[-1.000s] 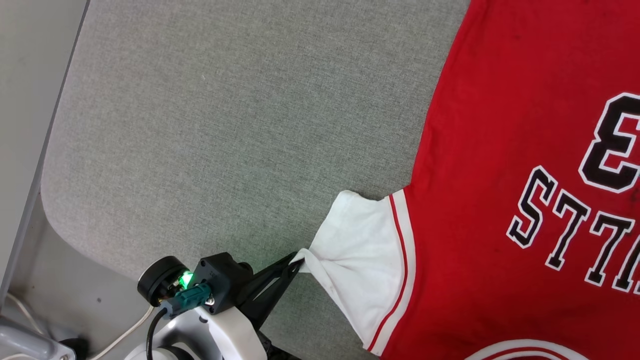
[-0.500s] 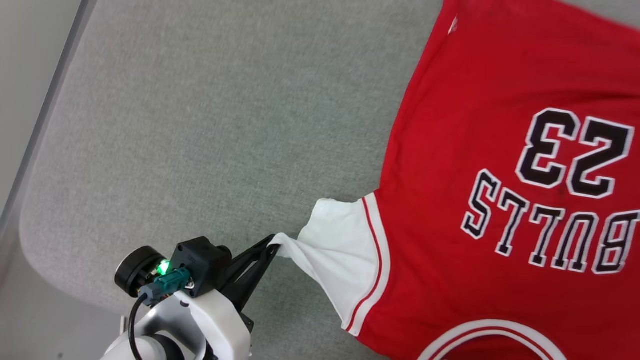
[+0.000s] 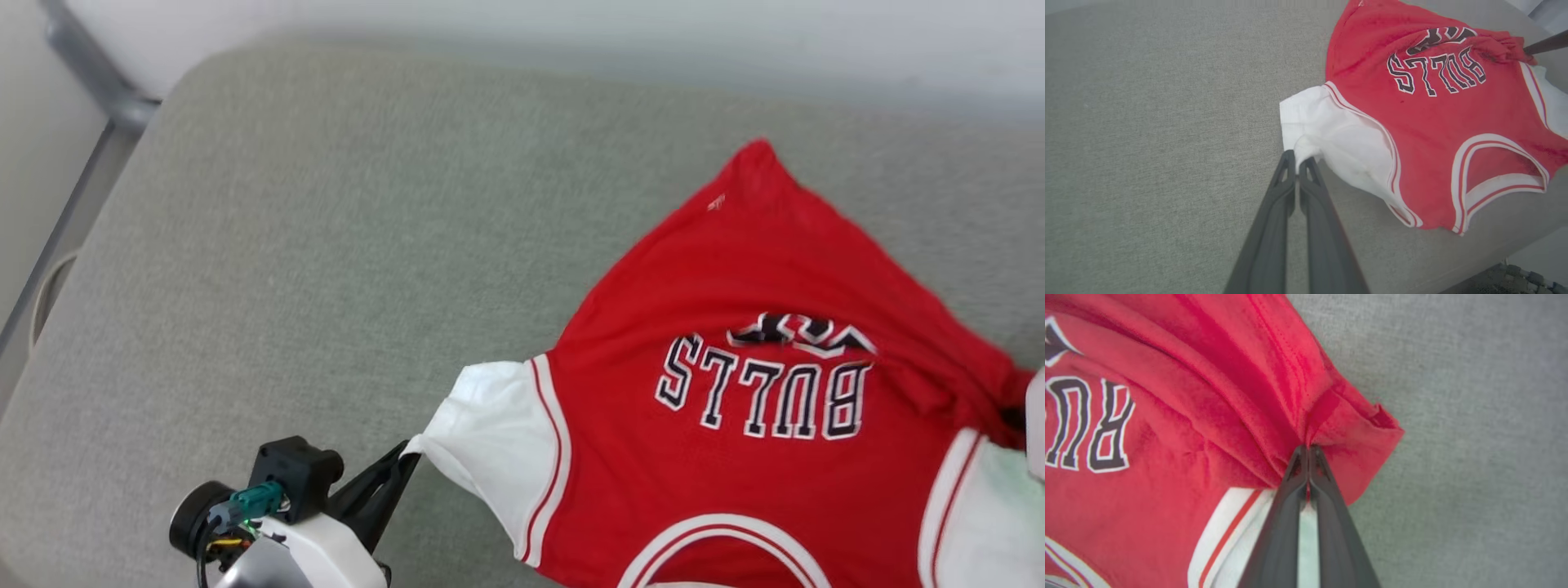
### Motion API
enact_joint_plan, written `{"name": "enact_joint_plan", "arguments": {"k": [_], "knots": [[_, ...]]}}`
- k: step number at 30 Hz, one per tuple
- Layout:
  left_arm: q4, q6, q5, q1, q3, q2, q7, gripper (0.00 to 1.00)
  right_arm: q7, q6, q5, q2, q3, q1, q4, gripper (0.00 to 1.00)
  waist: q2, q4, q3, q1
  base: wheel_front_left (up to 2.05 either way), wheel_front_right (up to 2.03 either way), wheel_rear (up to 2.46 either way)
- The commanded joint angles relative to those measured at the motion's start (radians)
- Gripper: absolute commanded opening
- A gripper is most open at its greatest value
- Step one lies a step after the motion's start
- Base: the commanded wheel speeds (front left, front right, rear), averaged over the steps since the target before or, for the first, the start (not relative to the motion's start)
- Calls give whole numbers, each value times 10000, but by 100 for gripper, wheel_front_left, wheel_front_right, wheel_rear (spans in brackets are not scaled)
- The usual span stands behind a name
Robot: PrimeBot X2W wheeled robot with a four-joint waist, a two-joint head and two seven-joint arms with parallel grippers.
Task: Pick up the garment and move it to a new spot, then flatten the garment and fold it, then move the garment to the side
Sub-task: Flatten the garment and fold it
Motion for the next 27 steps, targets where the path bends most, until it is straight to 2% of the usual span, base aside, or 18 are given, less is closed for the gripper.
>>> {"name": "enact_joint_plan", "arguments": {"k": [1,5,14,19,24,25,27], "knots": [[31,79,-72,150,68,-74,-102,0,-79,-13,51,-43,-19,344,-123,0,-1,-540,-658,2,0,0,0],[111,237,-251,432,156,-157,-293,0,-332,-13,461,172,-414,1495,-729,0,-1,-753,-1055,2,0,0,0],[377,619,-477,732,331,-623,-730,0,-594,-13,587,806,-1386,3937,-1867,0,-1,-1057,-1496,2,0,0,0],[447,682,-529,719,308,-708,-807,0,-669,-13,426,1153,-1526,4529,-1960,0,-1,-1147,-1528,2,0,0,0],[433,670,-483,598,300,-643,-769,0,-760,-13,474,1192,-1452,4483,-1833,0,-1,-1153,-1480,2,0,0,0],[415,671,-470,576,299,-630,-760,0,-761,-13,525,1145,-1428,4392,-1886,100,-1,-1144,-1464,2,0,0,0],[377,677,-439,551,288,-611,-753,0,-702,-13,677,991,-1350,4206,-2079,100,-1,-1113,-1416,2,0,0,0]]}}
